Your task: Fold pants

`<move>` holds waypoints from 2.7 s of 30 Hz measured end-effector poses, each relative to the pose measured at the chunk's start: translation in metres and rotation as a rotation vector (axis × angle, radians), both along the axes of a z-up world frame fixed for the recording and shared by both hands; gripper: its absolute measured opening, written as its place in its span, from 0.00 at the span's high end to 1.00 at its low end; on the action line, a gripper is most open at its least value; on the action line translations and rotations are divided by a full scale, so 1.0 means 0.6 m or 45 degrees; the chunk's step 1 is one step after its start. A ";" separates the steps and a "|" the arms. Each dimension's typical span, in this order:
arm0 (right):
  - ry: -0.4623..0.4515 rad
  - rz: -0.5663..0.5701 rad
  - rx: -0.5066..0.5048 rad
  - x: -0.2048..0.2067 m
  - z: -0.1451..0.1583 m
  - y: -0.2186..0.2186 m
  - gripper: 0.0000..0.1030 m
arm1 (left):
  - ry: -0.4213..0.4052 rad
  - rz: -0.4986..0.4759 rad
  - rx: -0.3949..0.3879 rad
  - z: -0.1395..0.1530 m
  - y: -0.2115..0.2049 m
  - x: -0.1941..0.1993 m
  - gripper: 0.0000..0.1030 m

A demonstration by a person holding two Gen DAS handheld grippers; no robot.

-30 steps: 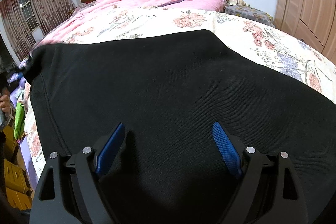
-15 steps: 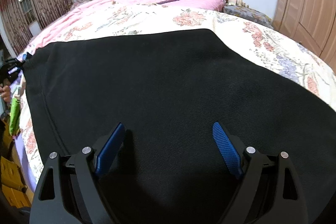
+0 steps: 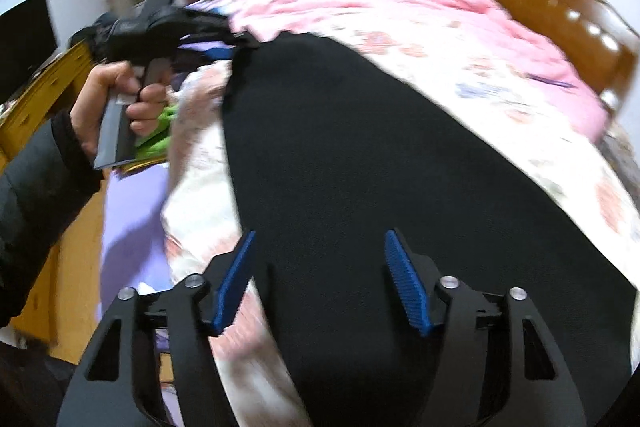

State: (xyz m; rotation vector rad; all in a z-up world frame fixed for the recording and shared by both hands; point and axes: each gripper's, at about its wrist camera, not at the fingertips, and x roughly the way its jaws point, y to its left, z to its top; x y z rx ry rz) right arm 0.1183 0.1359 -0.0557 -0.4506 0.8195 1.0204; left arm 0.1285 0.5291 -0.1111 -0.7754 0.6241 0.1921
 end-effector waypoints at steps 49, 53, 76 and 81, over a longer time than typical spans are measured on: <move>0.110 -0.263 -0.101 -0.051 -0.033 -0.220 0.34 | 0.355 -0.230 0.641 -0.034 -0.197 0.042 0.14; 0.117 -0.424 0.030 -0.044 -0.002 -0.278 0.28 | 0.350 -0.182 0.721 0.004 -0.220 0.027 0.16; 0.046 -1.247 0.029 -0.064 -0.011 -0.709 0.09 | 0.247 -0.748 1.113 0.000 -0.685 0.016 0.02; 0.051 -1.216 -0.007 -0.068 -0.042 -0.730 0.10 | 0.284 -0.786 1.179 -0.017 -0.721 0.012 0.01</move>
